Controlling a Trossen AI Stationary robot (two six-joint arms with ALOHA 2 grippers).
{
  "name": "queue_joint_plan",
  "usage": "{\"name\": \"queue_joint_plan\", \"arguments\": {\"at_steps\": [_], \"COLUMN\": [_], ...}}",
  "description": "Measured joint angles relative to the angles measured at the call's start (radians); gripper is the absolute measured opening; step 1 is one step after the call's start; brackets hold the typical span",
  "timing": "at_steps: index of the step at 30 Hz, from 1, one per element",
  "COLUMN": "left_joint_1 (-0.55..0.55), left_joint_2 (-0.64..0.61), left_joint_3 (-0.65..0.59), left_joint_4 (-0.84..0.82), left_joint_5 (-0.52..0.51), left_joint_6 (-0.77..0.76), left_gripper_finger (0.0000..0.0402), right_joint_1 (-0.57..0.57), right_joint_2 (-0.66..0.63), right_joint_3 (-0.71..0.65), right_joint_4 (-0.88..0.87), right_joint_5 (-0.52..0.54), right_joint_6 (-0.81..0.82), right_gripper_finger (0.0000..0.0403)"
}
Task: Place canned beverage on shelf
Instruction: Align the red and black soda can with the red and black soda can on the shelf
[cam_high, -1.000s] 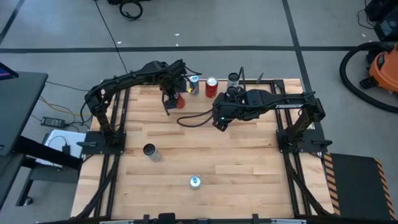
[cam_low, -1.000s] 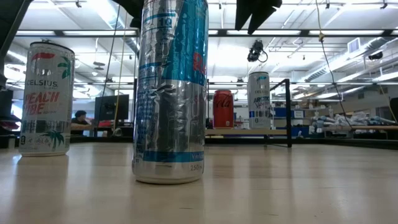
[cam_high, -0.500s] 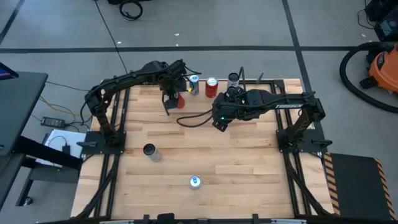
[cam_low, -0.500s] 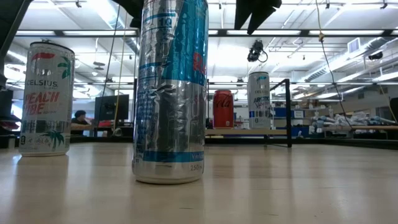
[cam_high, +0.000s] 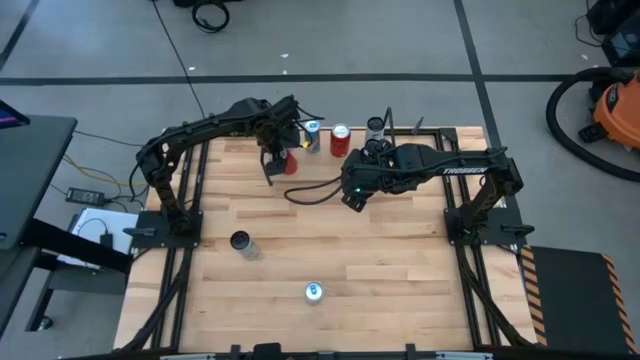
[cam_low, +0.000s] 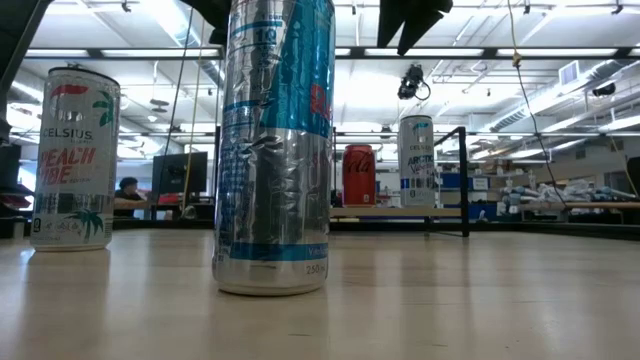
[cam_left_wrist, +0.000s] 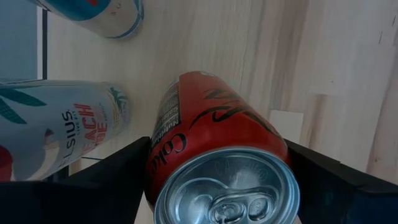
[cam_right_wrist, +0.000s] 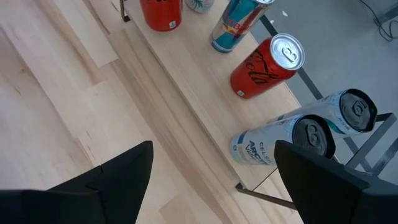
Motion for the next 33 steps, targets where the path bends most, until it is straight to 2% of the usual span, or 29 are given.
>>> {"name": "queue_joint_plan", "arguments": {"at_steps": [6,12,20,26,33], "left_joint_1": [0.000,0.000,0.002,-0.013,-0.056], "left_joint_2": [-0.001,-0.002,-0.002,-0.002,-0.002], "left_joint_3": [0.000,0.000,0.005,0.089,0.254], "left_joint_4": [0.005,0.012,0.031,0.000,-0.169], "left_joint_5": [-0.002,-0.002,-0.076,-0.069,-0.009], "left_joint_6": [0.002,0.007,0.037,0.024,-0.008], "left_gripper_finger": [0.0351,0.0354,0.0354,0.0354,0.0354], "right_joint_1": [0.000,0.001,0.002,0.002,0.002], "right_joint_2": [0.000,0.000,0.000,0.000,0.000], "right_joint_3": [0.000,0.000,0.000,0.000,0.000], "right_joint_4": [0.000,0.000,0.007,0.059,0.114], "right_joint_5": [-0.001,-0.004,-0.010,-0.010,-0.067], "right_joint_6": [0.000,0.000,-0.002,-0.046,-0.105], "right_gripper_finger": [0.0346,0.0346,0.0346,0.0346,0.0346]}}
